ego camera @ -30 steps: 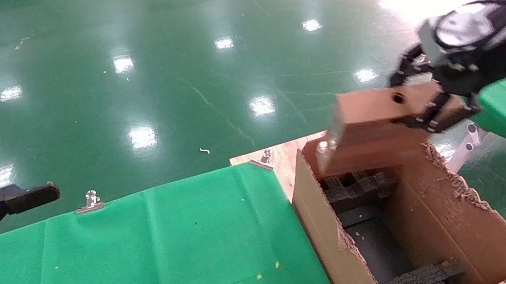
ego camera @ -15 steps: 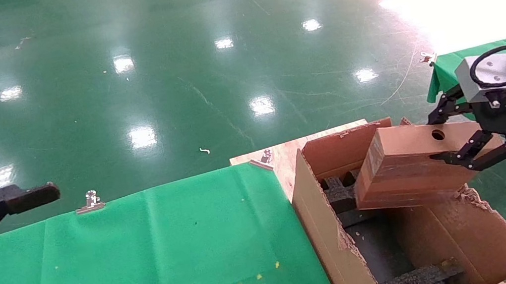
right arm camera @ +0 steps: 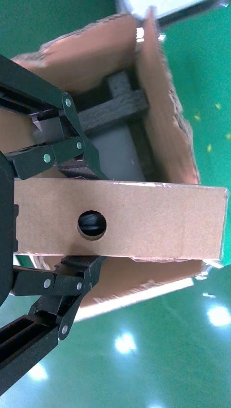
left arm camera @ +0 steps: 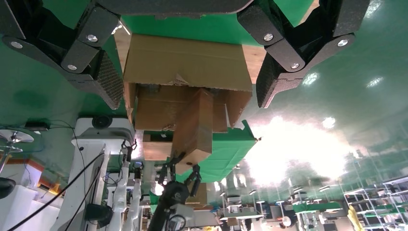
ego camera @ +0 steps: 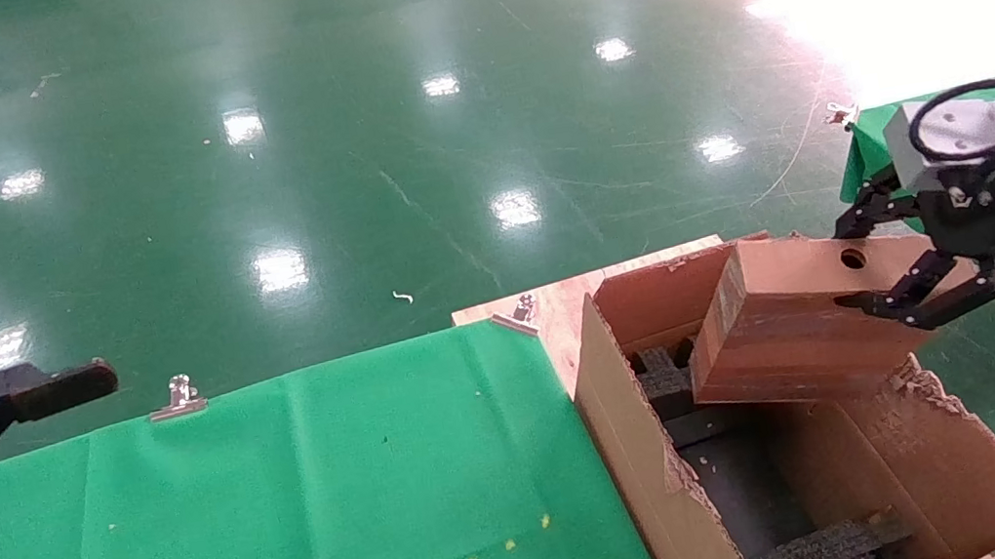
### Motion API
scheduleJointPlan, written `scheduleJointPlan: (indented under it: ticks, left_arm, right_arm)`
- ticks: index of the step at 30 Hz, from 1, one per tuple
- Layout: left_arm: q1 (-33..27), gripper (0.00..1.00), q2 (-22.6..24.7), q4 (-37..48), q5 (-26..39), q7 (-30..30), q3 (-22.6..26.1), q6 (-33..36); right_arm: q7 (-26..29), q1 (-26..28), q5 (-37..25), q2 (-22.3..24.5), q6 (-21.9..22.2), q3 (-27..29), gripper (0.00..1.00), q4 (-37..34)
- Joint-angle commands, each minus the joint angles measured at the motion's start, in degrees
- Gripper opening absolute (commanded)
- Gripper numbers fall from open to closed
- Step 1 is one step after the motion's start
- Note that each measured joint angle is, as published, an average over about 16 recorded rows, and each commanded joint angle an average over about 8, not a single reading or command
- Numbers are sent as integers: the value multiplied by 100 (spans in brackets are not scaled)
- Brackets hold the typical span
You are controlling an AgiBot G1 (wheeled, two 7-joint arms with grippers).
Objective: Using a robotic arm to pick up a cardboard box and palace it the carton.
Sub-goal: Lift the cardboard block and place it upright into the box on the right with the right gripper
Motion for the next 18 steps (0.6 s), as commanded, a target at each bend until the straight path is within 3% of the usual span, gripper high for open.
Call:
scheduleJointPlan:
  ticks: [1, 12, 18]
  left_arm:
    - [0, 100, 0, 0, 0, 0, 0, 0]
    - [0, 100, 0, 1, -1, 0, 1, 0]
    - [0, 100, 0, 1, -1, 1, 1, 0]
  right_arm:
    - [167, -74, 38, 10, 91, -34, 0, -7]
    - [2833, -155, -188, 718, 985, -325, 0, 1445]
    - [4633, -29, -766, 1162, 1568, -541, 0, 2189]
